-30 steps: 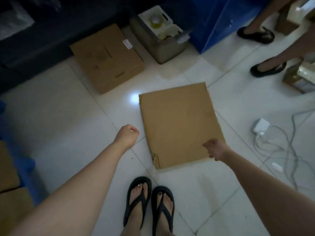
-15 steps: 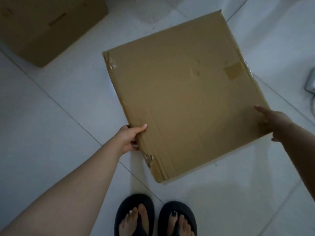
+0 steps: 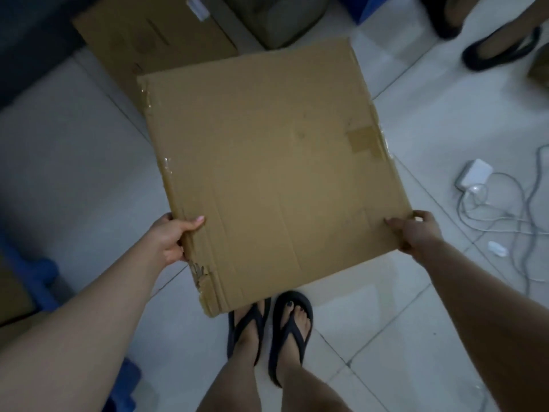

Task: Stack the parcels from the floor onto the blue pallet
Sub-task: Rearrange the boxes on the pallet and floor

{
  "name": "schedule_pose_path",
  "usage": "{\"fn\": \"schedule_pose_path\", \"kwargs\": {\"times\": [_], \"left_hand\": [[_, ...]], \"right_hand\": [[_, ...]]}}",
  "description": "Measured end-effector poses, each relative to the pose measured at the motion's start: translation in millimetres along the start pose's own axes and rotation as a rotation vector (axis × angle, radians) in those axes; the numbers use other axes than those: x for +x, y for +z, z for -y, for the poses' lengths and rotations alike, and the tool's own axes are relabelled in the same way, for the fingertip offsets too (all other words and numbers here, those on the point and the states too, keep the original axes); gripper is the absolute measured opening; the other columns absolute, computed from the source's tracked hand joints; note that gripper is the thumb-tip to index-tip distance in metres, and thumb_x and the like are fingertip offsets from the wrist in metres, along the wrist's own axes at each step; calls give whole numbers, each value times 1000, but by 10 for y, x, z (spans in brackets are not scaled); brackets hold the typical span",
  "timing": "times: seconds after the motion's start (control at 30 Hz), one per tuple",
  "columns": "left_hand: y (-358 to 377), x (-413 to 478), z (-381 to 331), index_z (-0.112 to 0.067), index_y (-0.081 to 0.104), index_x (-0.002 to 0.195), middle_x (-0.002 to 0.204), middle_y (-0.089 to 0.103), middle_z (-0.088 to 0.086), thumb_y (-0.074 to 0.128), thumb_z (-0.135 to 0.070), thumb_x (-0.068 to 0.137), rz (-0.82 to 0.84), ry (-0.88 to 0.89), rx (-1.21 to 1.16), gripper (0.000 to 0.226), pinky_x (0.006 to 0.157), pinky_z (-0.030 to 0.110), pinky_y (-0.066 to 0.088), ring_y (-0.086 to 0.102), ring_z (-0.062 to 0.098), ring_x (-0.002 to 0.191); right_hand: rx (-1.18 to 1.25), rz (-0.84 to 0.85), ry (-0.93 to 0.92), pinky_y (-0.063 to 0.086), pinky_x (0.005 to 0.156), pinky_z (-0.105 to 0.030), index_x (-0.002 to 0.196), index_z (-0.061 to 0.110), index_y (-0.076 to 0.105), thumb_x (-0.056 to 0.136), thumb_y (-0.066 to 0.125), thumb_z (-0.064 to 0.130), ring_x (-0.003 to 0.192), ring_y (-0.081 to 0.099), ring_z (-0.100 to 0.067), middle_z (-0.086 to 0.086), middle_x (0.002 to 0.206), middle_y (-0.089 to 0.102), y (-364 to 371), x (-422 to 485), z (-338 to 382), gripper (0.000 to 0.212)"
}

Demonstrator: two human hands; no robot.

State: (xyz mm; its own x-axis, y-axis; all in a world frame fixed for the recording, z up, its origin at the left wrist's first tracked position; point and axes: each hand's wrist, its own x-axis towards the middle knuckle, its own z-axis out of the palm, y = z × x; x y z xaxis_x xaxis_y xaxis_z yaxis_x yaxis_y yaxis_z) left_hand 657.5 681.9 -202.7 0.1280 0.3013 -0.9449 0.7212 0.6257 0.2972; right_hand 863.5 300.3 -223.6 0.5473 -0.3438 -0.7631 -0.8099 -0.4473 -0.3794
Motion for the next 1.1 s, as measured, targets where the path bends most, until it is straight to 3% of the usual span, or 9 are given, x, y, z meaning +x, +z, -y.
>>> {"fn": "schedule_pose_path", "kwargs": {"times": [0.13,0.37,0.5,0.6,0.7,0.87,0.97,1.1], "left_hand": [[-559,-771,-178,-13,44,131,122,56,10,66,-8,82,-55,46,-113,54,71,53,47,55,28,95],[-1522,-1771,-487,-12,42,136,127,54,13,62,-6,86,-177,206,-418,55,85,53,41,51,31,116],[-2236,-2346,-548,-11,44,133,120,56,11,62,-4,85,-253,293,-573,52,85,49,43,53,26,103],[-2939,-2745,-431,-7,43,135,128,56,13,62,-2,85,-327,352,-720,54,91,49,43,54,30,113],[-3611,-3053,-173,-5,46,134,132,56,18,63,-2,85,-402,368,-831,52,92,50,44,56,30,109],[-4512,-3430,394,-12,53,117,117,59,14,64,-10,86,-467,295,-1015,33,79,52,46,58,29,97],[-4922,-3576,749,-13,49,126,116,56,9,66,-16,85,-537,281,-1136,44,84,55,44,54,30,102],[-5248,-3529,1100,-14,43,138,132,55,7,66,-21,85,-680,337,-1308,58,95,53,45,55,31,114]], "right_hand": [[-33,90,-51,49,78,-41,134,19,40,73,77,16,100,51,-27,-10,133,49,-1,-782,527,72],[-107,234,-329,48,82,-39,136,24,39,75,77,22,102,49,-24,-6,134,47,507,-1942,1617,72],[-204,299,-478,50,89,-43,135,25,41,75,77,25,104,50,-28,-10,136,46,989,-2797,2174,70],[-241,412,-586,49,93,-45,136,24,41,76,76,22,116,49,-33,-10,140,44,1499,-3622,2477,69],[-272,533,-655,49,93,-49,135,24,44,77,75,18,122,47,-34,-8,141,45,2007,-4412,2605,66],[-431,699,-773,48,82,-37,136,23,47,80,72,15,117,50,-30,-7,139,48,2919,-5603,2683,63],[-535,802,-825,52,86,-44,130,23,53,80,71,12,110,57,-30,-9,129,57,3576,-6187,2621,54],[-695,908,-862,52,84,-46,124,22,56,81,69,6,103,56,-26,-9,126,59,4493,-6749,2362,47]]}}
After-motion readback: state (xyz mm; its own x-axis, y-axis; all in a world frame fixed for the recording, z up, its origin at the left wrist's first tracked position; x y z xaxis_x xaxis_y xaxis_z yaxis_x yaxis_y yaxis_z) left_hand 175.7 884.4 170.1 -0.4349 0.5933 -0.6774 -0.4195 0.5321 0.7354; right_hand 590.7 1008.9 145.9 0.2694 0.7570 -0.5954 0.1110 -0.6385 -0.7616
